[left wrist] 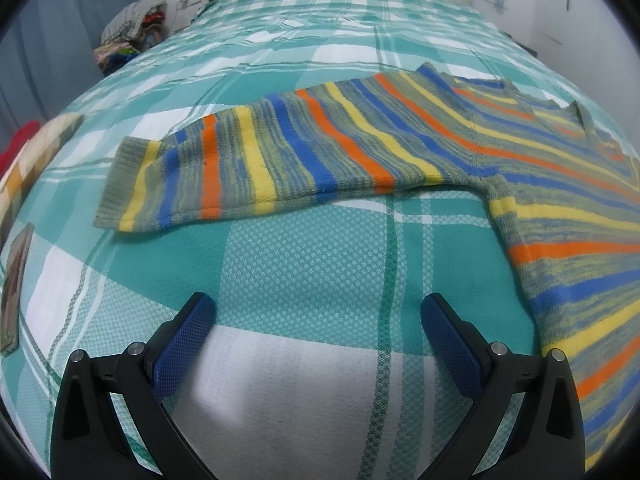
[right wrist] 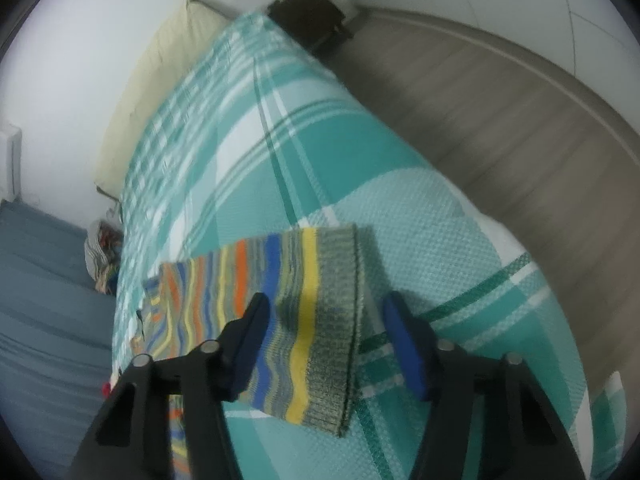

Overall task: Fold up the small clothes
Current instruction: 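Grasp the ribbed sleeve cuff with the right gripper and fold it across the body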

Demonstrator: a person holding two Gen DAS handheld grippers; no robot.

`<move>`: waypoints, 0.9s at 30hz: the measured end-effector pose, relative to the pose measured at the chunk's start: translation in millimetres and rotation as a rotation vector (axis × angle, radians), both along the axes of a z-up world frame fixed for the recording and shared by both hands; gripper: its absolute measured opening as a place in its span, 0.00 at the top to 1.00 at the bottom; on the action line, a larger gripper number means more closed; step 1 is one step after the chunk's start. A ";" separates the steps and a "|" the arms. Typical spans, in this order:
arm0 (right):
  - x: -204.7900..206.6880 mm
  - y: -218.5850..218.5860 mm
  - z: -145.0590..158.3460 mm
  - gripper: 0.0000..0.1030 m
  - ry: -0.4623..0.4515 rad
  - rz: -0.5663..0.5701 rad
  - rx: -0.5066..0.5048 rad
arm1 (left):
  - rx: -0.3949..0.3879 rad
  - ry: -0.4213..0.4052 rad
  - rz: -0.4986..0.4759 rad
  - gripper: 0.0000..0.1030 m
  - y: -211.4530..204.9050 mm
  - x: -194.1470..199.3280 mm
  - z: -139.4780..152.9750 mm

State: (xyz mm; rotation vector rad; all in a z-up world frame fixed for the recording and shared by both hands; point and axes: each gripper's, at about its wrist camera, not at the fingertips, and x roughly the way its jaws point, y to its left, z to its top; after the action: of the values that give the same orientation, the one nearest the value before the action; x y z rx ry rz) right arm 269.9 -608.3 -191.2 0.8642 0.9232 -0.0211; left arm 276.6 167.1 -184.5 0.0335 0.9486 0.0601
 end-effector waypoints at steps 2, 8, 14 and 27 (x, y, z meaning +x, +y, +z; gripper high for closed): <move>1.8 0.4 5.7 0.96 0.040 0.020 -0.084 | -0.005 0.003 -0.001 0.00 0.8 0.0 0.2; -6.5 23.5 78.2 0.97 -0.101 0.023 -0.169 | -0.017 -0.007 -0.003 0.00 2.3 -1.9 -0.9; 38.3 156.3 191.4 0.97 -0.307 0.283 -0.235 | -0.008 -0.021 -0.002 0.00 0.9 -3.7 -2.1; 133.8 394.2 138.8 0.60 -0.254 0.618 -0.035 | -0.016 -0.033 -0.002 0.00 1.7 -5.8 -2.6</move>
State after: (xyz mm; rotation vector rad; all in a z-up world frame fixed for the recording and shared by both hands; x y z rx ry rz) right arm 403.6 -214.1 -52.4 0.5054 0.9124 0.5911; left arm 270.8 168.8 -187.1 0.0190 0.9160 0.0511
